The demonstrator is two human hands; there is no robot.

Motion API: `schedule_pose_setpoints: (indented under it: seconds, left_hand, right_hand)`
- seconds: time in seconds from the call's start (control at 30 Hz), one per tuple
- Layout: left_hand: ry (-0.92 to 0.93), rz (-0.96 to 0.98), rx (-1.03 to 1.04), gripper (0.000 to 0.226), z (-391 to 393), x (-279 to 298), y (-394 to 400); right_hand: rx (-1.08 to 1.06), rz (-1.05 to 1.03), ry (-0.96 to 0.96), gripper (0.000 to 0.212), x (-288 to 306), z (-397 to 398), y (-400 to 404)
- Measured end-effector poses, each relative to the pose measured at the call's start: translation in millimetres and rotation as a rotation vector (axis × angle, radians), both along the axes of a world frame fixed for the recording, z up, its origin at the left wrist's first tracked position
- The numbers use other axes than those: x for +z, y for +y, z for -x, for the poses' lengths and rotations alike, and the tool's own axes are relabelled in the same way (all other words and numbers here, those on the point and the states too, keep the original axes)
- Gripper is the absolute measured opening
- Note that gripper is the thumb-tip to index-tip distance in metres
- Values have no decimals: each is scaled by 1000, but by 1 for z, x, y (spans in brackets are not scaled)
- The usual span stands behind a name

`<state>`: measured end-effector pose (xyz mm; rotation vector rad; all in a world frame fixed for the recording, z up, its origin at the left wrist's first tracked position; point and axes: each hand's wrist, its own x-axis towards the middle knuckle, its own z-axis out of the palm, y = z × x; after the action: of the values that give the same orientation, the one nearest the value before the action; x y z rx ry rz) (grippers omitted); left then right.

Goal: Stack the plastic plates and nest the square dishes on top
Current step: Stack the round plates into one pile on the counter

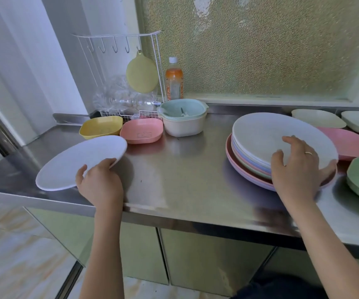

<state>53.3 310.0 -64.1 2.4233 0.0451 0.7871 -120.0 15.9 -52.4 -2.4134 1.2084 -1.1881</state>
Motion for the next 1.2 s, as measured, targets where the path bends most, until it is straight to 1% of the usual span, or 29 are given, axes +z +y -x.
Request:
schedule_pose_setpoints:
  seconds: [0.2, 0.3, 0.4, 0.5, 0.67, 0.73, 0.8, 0.87, 1.03, 1.2]
  left_hand:
    - [-120, 112, -103, 48, 11, 0, -15]
    - [-306, 65, -199, 40, 20, 2, -36]
    - [-478, 106, -337, 37, 32, 12, -67]
    - [-545, 156, -525, 35, 53, 26, -106]
    - [-512, 181, -864, 34, 81, 42, -173]
    - [-486, 160, -994, 35, 94, 43, -198]
    - [-456, 125, -1104, 34, 105, 42, -220]
    - [-431, 76, -1165, 32, 113, 38, -236]
    - [-384, -9, -1246, 27, 113, 28, -254]
    - [-342, -99, -1377, 16, 104, 26, -246]
  right_hand:
    - [-10, 9, -4, 37, 0, -1, 0]
    - [-3, 16, -5, 35, 0, 0, 0]
    - [11, 6, -7, 31, -1, 1, -1]
    - [42, -28, -72, 32, 0, 6, -1]
    - [210, -93, -352, 42, 3, 26, -8]
    - [251, -150, -412, 47, 8, 36, -11]
    - [250, -150, -420, 50, 9, 45, -18]
    - [243, -140, -409, 50, 7, 53, -28]
    - [236, -157, -349, 33, -6, 67, -44]
    - [206, -172, -376, 27, -11, 64, -46]
